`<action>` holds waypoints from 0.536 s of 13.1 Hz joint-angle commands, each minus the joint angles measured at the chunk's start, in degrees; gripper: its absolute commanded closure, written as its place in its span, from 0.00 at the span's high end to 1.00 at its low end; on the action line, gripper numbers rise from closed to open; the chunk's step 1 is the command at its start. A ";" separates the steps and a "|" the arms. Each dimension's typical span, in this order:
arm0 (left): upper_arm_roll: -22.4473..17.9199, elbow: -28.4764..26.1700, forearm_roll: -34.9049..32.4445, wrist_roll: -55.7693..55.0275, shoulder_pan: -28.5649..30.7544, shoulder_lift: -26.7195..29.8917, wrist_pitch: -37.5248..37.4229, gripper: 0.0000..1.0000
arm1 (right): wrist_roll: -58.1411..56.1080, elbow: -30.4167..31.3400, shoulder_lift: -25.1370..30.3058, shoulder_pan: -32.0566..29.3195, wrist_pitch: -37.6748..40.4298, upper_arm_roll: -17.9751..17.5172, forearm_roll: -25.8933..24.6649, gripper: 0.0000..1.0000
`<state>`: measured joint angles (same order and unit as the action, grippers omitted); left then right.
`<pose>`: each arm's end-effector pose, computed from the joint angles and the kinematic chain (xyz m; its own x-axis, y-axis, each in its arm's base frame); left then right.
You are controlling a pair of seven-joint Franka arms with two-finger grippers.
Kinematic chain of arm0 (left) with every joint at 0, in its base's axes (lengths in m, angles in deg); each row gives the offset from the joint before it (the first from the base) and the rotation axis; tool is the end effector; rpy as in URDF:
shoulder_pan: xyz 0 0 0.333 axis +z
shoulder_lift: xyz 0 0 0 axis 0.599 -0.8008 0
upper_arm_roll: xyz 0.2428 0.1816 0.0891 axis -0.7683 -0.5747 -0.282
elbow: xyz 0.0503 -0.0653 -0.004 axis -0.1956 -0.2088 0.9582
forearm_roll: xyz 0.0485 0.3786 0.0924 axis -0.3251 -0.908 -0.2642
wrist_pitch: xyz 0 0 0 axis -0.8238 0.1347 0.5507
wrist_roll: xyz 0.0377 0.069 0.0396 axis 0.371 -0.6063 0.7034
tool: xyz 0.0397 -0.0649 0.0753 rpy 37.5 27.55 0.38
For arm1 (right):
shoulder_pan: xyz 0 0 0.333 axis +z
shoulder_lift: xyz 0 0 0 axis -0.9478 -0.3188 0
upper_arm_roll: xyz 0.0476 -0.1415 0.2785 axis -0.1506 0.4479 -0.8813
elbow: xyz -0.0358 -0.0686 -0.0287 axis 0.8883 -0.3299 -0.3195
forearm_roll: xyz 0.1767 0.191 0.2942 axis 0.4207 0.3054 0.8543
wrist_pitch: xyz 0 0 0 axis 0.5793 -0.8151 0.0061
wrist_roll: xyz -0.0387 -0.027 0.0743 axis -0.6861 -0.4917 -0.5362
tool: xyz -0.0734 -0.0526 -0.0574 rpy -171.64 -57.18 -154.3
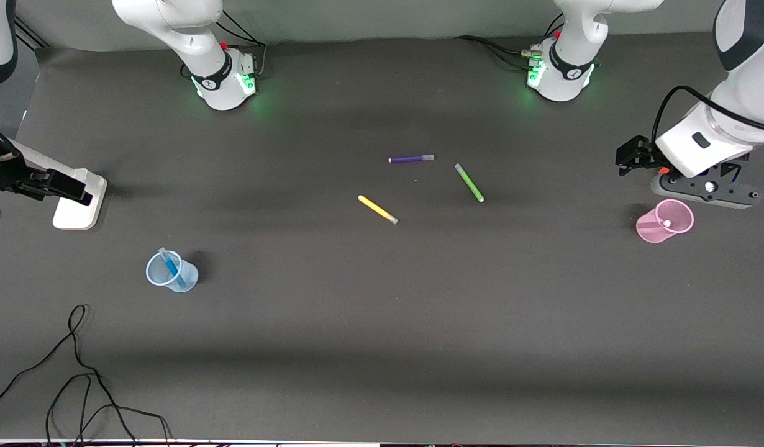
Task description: Place pink and blue markers in matching cups
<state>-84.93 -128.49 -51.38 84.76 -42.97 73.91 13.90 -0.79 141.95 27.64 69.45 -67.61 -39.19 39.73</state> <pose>0.5422 -0.0747 0.5756 0.9669 -0.2291 -0.1120 -0.2345 -0.9714 -0.0381 0.5586 -0.0498 0.5857 0.9858 -0.1657 -0.0266 -0.1662 -0.9859 -0.0172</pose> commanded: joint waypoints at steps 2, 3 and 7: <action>-0.36 1.18 0.45 -0.20 -0.25 -0.38 -1.18 0.99 | -0.64 0.69 1.35 -1.82 0.44 -2.30 -1.31 1.00; -0.36 1.18 0.45 -0.19 -0.16 -0.38 -1.27 0.99 | -0.64 0.69 1.35 -1.82 0.62 -2.30 -1.39 1.00; -0.44 1.18 0.45 -0.37 -0.16 -0.38 -1.27 0.99 | -1.16 0.69 1.35 -1.82 0.97 -2.30 -1.48 1.00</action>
<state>-85.06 -128.48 -51.38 84.74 -42.97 73.77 13.90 -0.90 141.96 27.84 68.36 -67.07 -40.77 39.70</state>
